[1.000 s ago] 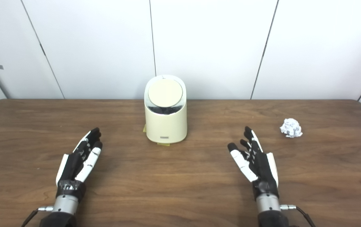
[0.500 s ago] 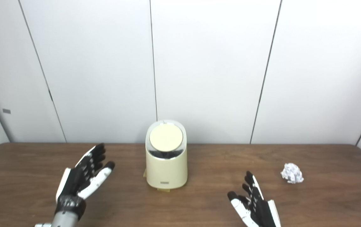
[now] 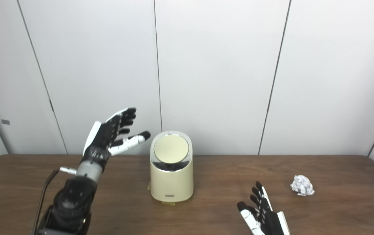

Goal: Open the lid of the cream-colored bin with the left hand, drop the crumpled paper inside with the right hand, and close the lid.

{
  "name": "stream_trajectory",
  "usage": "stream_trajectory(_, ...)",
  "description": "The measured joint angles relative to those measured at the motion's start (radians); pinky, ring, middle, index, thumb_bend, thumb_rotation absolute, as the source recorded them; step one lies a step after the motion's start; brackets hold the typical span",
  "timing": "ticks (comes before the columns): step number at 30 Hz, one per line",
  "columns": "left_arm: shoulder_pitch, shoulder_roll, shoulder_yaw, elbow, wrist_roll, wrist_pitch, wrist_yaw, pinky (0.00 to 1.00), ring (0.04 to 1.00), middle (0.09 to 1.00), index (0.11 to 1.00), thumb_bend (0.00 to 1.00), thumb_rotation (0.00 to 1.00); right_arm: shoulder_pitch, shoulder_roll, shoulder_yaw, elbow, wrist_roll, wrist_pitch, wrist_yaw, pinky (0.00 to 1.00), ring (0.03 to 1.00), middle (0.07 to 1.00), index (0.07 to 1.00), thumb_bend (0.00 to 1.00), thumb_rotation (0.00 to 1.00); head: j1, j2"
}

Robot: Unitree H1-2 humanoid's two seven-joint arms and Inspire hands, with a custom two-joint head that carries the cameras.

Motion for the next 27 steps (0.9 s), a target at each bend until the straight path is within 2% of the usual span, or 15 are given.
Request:
stream_trajectory(4, -0.08, 0.024, -0.064, 0.093, 0.065, 0.017, -0.042, 0.78, 0.861, 0.883, 0.899, 0.88, 0.22, 0.0, 0.001, -0.001, -0.003, -0.001, 0.004, 0.0, 0.81, 0.922, 0.952, 0.986, 0.56, 0.73, 0.002, 0.017)
stream_trajectory(6, -0.111, 0.04, -0.097, 0.139, 0.076, 0.029, -0.078, 0.78, 0.866, 0.877, 0.898, 0.89, 0.16, 0.001, 0.001, 0.0, -0.004, -0.002, 0.005, 0.0, 0.82, 0.925, 0.955, 0.988, 0.56, 0.73, 0.005, 0.02)
stream_trajectory(11, -0.156, 0.046, -0.153, 0.209, 0.12, 0.059, -0.132, 0.72, 0.875, 0.888, 0.905, 0.92, 0.09, 0.001, 0.001, 0.0, -0.006, -0.006, 0.007, -0.001, 0.82, 0.927, 0.959, 0.989, 0.56, 0.74, 0.006, 0.032)
stream_trajectory(13, -0.173, 0.048, -0.185, 0.242, 0.142, 0.059, -0.149, 0.74, 0.9, 0.919, 0.908, 0.92, 0.05, 0.001, 0.001, 0.0, -0.006, -0.011, 0.008, -0.001, 0.81, 0.919, 0.951, 0.984, 0.58, 0.75, 0.006, 0.037)
stream_trajectory(15, -0.186, 0.053, -0.223, 0.271, 0.166, 0.056, -0.168, 0.79, 0.953, 0.949, 0.921, 0.91, 0.05, 0.001, 0.002, 0.0, -0.006, -0.013, 0.008, -0.002, 0.8, 0.915, 0.95, 0.982, 0.57, 0.74, 0.008, 0.041)
stream_trajectory(17, -0.198, 0.059, -0.26, 0.292, 0.193, 0.054, -0.186, 0.79, 0.964, 0.957, 0.921, 0.91, 0.04, 0.001, 0.002, 0.0, -0.006, -0.015, 0.008, -0.002, 0.8, 0.912, 0.95, 0.982, 0.57, 0.74, 0.006, 0.046)
stream_trajectory(21, -0.214, 0.077, -0.316, 0.298, 0.267, 0.037, -0.187, 0.82, 0.959, 0.957, 0.923, 0.92, 0.04, 0.001, 0.005, -0.002, -0.006, -0.01, 0.01, -0.002, 0.81, 0.906, 0.949, 0.982, 0.58, 0.75, 0.005, 0.051)
stream_trajectory(22, -0.22, 0.081, -0.332, 0.307, 0.287, 0.02, -0.186, 0.85, 0.963, 0.958, 0.922, 0.92, 0.04, 0.002, 0.006, -0.004, -0.007, -0.01, 0.01, -0.002, 0.82, 0.906, 0.949, 0.98, 0.58, 0.74, 0.005, 0.054)
stream_trajectory(27, -0.247, 0.097, -0.375, 0.357, 0.357, -0.034, -0.18, 0.87, 0.939, 0.94, 0.921, 0.93, 0.05, 0.005, 0.008, -0.006, -0.012, -0.013, 0.012, -0.003, 0.82, 0.899, 0.944, 0.978, 0.55, 0.75, -0.002, 0.061)
